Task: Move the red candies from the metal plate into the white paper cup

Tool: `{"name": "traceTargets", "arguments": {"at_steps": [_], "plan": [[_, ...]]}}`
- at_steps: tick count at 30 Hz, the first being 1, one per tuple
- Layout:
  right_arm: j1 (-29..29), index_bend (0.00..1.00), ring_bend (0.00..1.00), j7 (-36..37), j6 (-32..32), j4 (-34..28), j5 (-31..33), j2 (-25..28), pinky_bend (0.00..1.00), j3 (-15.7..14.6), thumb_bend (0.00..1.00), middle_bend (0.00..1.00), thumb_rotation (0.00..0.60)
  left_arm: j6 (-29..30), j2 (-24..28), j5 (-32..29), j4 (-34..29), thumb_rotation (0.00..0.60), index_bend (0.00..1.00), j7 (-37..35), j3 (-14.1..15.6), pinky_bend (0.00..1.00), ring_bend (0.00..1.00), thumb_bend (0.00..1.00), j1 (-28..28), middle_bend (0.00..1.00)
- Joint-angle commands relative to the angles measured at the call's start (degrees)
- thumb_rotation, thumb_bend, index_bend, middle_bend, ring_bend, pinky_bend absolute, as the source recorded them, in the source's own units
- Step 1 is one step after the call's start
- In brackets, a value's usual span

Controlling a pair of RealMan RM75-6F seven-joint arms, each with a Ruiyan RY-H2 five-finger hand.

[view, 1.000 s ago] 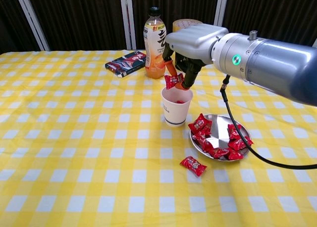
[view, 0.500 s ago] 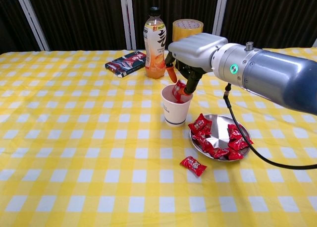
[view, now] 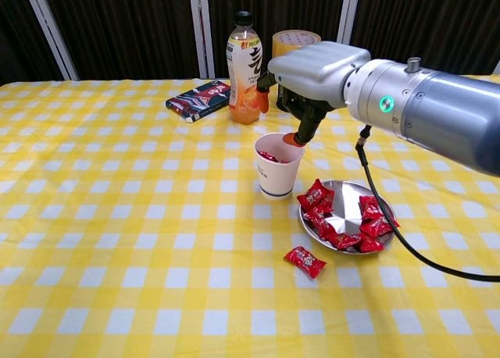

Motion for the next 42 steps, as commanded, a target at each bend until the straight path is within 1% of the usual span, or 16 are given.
{"name": "traceTargets", "arguments": {"at_steps": [1,4,6,10,14,18,20,24,29,35,42], "plan": [[-1.99,0.36,0.88,0.32,2.1,-5.13,-4.4,3.8,0.99,-1.96,0.37,0.78,0.6,0.12,-0.04,0.06,0.06,0.6,0.0,0.02,0.01,0.0,0.0,0.05,0.05,0.0],[-3.58,0.36,0.88,0.73,3.07,-9.22,-8.34,6.72,0.99,-4.1,0.37,0.78,0.6,0.26,-0.08,0.12,0.04,0.6,0.0,0.22,0.02,0.0,0.0,0.05,0.1,0.0],[-4.89,0.36,0.88,0.81,3.44,-12.47,-11.47,8.92,0.99,-6.35,0.37,0.78,0.6,0.31,-0.16,0.14,-0.01,0.6,0.0,0.46,0.05,0.0,0.0,0.05,0.12,0.0],[-6.71,0.36,0.88,0.66,3.65,-16.26,-15.93,10.74,0.99,-9.95,0.37,0.78,0.6,0.48,-0.3,0.05,-0.08,0.6,0.0,0.93,0.02,0.0,0.0,0.05,0.19,0.0],[-8.2,0.34,0.88,-0.47,3.11,-17.65,-19.33,10.1,0.99,-13.54,0.37,0.78,0.6,0.54,-0.39,-0.38,-0.34,0.6,0.0,1.29,-0.03,0.0,0.0,0.05,0.32,0.0],[-9.33,0.28,0.88,-2.25,2.11,-16.06,-18.78,7.28,0.99,-15.08,0.37,0.78,0.6,0.91,-0.51,-0.32,-0.41,0.6,0.0,1.97,0.0,0.0,0.0,0.05,0.48,0.0],[-9.66,0.27,0.88,-3.67,1.62,-15.24,-17.33,5.65,0.99,-15.22,0.37,0.78,0.6,1.22,-0.67,-0.51,-0.33,0.6,0.0,1.97,-0.18,0.0,0.0,0.05,0.6,0.0],[-10.08,0.26,0.88,-5.82,1.17,-12.47,-15.14,2.21,0.99,-14.73,0.36,0.78,0.6,1.31,-0.81,-1.76,-0.09,0.6,0.0,1.4,-0.76,0.0,0.0,0.05,0.75,0.0],[-10.53,0.26,0.88,-6.66,0.61,-8.76,-12.85,-0.59,0.99,-13.77,0.35,0.78,0.6,1.74,-0.81,-2.1,-0.06,0.6,0.0,1.04,-1.07,0.0,0.0,0.05,0.97,0.0],[-10.89,0.26,0.88,-6.68,-0.94,-5.86,-9.63,-2.04,0.99,-13.12,0.35,0.78,0.6,1.97,-0.87,-2.46,-0.01,0.6,0.0,0.92,-1.31,0.0,0.0,0.05,1.13,0.0],[-11.0,0.26,0.88,-6.13,-2.18,-6.05,-9.87,-2.42,0.99,-13.19,0.33,0.78,0.6,1.77,-0.99,-2.63,0.03,0.6,0.0,1.14,-1.47,0.0,0.0,0.05,1.03,0.0]]}}
